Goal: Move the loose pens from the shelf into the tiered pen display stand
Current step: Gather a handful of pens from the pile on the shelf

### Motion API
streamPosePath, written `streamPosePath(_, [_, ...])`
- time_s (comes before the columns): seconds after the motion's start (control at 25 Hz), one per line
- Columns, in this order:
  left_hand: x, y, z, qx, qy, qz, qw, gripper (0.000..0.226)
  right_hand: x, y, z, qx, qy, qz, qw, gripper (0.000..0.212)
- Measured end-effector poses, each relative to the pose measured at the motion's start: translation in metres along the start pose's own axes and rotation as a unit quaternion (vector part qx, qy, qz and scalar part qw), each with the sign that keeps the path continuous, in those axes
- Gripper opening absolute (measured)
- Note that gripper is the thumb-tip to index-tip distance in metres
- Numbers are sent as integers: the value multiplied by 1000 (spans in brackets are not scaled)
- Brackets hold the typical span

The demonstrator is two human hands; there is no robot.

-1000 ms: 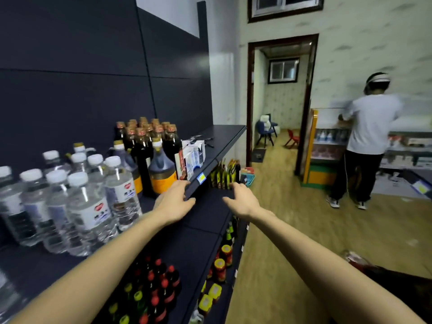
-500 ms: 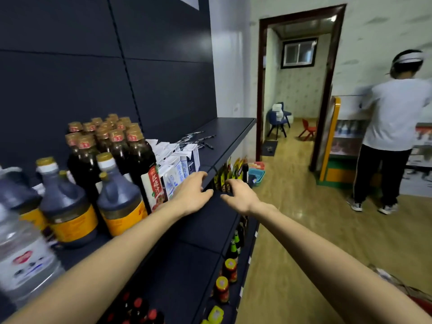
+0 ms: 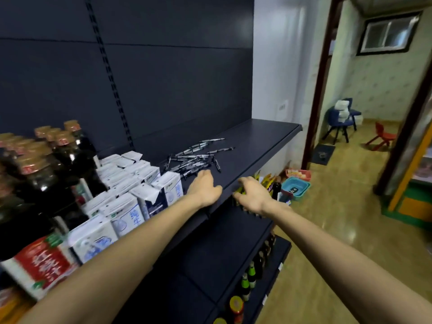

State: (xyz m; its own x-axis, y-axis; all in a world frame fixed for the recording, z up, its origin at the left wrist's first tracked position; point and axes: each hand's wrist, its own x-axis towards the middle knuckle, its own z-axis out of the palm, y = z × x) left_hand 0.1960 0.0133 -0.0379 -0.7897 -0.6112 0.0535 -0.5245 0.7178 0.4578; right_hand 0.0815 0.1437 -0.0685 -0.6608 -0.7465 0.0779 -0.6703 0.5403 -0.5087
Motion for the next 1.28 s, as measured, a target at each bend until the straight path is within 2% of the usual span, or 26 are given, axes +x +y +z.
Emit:
streamPosePath(0.2, [94, -6, 19, 14, 52, -59, 997, 55, 97, 22, -4, -10, -8, -51, 999, 51])
streamPosePath(0.4, [145, 0, 31, 16, 80, -100, 992, 50, 175, 25, -8, -36, -35, -94, 994, 53])
streamPosePath(0.56, [177, 4, 10, 63, 101, -100, 988, 45, 229, 24, -13, -31, -41, -136, 989, 52])
streamPosePath(0.68, [196, -5, -13, 67, 116, -145, 980, 41, 264, 19, -3, 4, -41, -176, 984, 48])
streamPosePath(0.84, [210, -30, -37, 77, 127, -216, 965, 39, 303, 9, 12, 14, -86, -277, 957, 49])
streamPosePath(1.08, [197, -48, -41, 90, 142, -317, 934, 36, 354, 14, 15, 32, -138, -381, 914, 47])
streamPosePath(1.2, [187, -46, -40, 107, 153, -334, 924, 35, 362, 19, 18, 55, -146, -423, 893, 43])
streamPosePath(1.28, [179, -38, -32, 146, 134, -310, 930, 38, 362, 26, 21, 57, -140, -446, 882, 42])
